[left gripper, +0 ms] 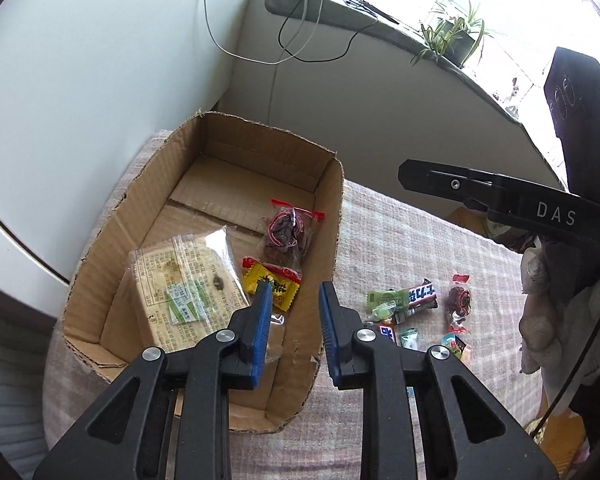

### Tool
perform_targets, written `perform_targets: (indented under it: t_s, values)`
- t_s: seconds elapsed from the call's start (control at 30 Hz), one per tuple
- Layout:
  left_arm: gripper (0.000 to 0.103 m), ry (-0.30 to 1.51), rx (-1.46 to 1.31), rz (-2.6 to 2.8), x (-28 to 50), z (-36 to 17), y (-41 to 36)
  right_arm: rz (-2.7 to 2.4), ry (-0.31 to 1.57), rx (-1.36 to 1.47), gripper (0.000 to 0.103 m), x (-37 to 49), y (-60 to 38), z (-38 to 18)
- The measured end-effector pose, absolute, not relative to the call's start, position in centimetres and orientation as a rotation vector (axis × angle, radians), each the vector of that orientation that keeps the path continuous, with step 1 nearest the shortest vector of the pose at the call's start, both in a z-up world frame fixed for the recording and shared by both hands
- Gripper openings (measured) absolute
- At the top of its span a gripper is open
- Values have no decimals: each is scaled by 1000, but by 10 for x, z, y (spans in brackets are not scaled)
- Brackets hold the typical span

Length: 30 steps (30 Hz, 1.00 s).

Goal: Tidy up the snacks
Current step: 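Carry both candies to the cardboard box and release them inside, then grasp the jelly cup with the left tool while the right tool grasps the pink wrapper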

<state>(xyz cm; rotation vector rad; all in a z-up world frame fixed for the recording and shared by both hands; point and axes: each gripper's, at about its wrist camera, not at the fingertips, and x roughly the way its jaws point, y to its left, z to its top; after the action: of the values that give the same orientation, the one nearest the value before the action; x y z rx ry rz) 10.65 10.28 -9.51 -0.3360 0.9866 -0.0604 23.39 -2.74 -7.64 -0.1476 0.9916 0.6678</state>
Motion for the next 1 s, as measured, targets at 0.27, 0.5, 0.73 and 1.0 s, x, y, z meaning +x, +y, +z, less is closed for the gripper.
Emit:
perform_targets:
  t_s: [0.27, 0.5, 0.73, 1.0]
  values:
    - [53, 1008, -270, -179, 80, -95, 54, 575, 965, -120, 75, 209, -106, -67]
    - [53, 1065, -170, -287, 66, -112, 2, 482, 1020, -174, 80, 172, -161, -93]
    - [53, 1123, -161, -291, 67, -136, -14, 387, 1098, -194, 80, 141, -189, -138]
    - [53, 1160, -146, -270, 69, -157, -17, 285, 1240, -127, 52, 132, -192, -181]
